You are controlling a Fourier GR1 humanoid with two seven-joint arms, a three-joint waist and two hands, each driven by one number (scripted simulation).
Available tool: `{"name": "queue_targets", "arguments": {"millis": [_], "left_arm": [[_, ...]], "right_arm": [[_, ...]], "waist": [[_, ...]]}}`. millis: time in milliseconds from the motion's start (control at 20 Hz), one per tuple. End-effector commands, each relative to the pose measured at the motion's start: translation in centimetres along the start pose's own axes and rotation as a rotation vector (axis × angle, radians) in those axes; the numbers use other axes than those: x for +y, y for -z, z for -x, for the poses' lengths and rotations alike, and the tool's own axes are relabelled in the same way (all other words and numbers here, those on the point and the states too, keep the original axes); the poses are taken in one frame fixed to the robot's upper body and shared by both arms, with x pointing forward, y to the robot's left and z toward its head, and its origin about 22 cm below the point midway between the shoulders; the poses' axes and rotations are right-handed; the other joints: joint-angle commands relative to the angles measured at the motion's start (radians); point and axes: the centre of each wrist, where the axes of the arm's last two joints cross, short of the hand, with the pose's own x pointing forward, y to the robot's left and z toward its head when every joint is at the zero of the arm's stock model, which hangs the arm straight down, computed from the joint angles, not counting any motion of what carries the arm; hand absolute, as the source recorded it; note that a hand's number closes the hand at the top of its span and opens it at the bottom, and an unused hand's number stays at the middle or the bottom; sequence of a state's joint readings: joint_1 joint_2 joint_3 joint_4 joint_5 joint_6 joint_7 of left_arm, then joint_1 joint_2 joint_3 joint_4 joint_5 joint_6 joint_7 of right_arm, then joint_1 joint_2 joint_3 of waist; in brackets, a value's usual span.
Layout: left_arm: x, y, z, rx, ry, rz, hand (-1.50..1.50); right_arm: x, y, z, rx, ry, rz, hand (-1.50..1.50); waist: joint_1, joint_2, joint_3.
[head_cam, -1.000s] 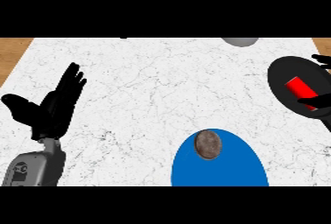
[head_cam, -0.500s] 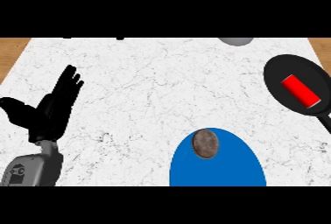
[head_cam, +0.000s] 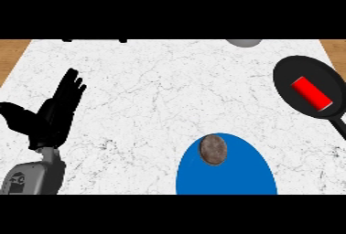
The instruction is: Pick the can from the plate and place it in the pan
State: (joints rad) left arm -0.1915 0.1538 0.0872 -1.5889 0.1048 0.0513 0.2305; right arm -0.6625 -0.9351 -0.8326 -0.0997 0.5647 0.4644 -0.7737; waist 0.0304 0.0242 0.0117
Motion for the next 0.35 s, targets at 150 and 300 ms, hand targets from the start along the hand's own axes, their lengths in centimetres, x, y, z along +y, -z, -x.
{"name": "queue_targets", "arguments": {"millis": [150, 300], "left_arm": [[0.4, 0.1, -0.4, 0.003, -0.013, -0.001, 0.0], [0.2, 0.1, -0.2, -0.002, -0.005, -0.016, 0.0]], "right_arm": [[-2.0, -2.8, 0.9, -0.093, 0.074, -0.076, -1.5], [-3.3, -3.5, 0.4, -0.094, 0.078, -0.082, -1.5]], "waist": [[-0.004, -0.003, 0.0], [-0.012, -0.006, -0.001]]}}
